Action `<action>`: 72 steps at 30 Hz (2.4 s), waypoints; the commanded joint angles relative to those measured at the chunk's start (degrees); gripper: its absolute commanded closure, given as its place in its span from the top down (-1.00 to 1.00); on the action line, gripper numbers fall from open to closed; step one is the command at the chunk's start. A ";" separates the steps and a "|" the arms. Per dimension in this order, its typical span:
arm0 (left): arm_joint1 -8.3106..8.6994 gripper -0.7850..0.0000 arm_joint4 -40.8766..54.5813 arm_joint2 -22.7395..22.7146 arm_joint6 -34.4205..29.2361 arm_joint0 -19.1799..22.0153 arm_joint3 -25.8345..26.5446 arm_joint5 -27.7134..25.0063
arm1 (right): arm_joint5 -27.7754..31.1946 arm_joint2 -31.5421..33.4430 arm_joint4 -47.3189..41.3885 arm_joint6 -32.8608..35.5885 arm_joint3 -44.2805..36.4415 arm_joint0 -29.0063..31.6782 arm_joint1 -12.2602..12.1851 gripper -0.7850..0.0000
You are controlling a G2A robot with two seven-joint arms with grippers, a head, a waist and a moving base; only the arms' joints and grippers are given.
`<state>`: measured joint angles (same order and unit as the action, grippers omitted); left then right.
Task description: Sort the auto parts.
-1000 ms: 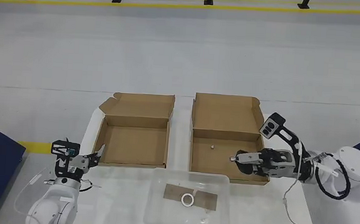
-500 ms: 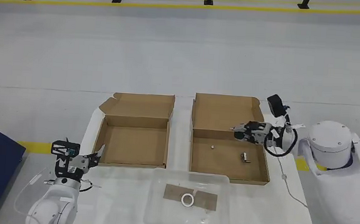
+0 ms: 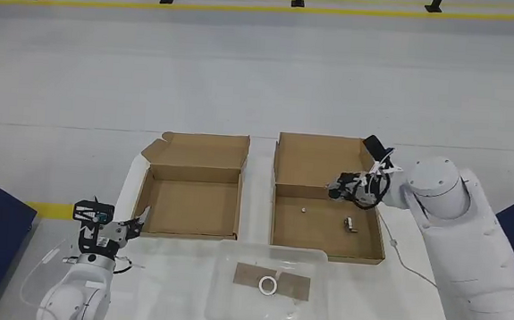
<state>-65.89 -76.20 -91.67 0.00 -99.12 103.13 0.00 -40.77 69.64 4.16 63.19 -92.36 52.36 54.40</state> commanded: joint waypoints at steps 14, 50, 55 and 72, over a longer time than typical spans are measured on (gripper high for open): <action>0.00 1.00 0.00 0.00 0.00 0.00 0.00 0.00 | -6.35 -14.58 11.70 -6.03 8.63 -7.49 2.49 -1.00; 0.00 1.00 0.00 0.00 0.00 0.00 0.00 0.00 | -10.90 -27.91 6.44 -16.22 28.62 -12.63 9.77 -1.00; 0.00 1.00 0.00 0.00 0.00 0.00 0.00 0.00 | -10.94 -28.14 5.99 -16.37 30.61 -13.11 10.30 -1.00; 0.00 1.00 0.00 0.00 0.00 0.00 0.00 0.00 | -11.19 -30.88 5.69 -16.45 38.05 -16.01 12.99 -1.00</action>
<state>-65.89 -76.20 -91.67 0.00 -99.12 103.13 0.00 -51.99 38.84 9.90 46.77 -54.57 36.44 67.29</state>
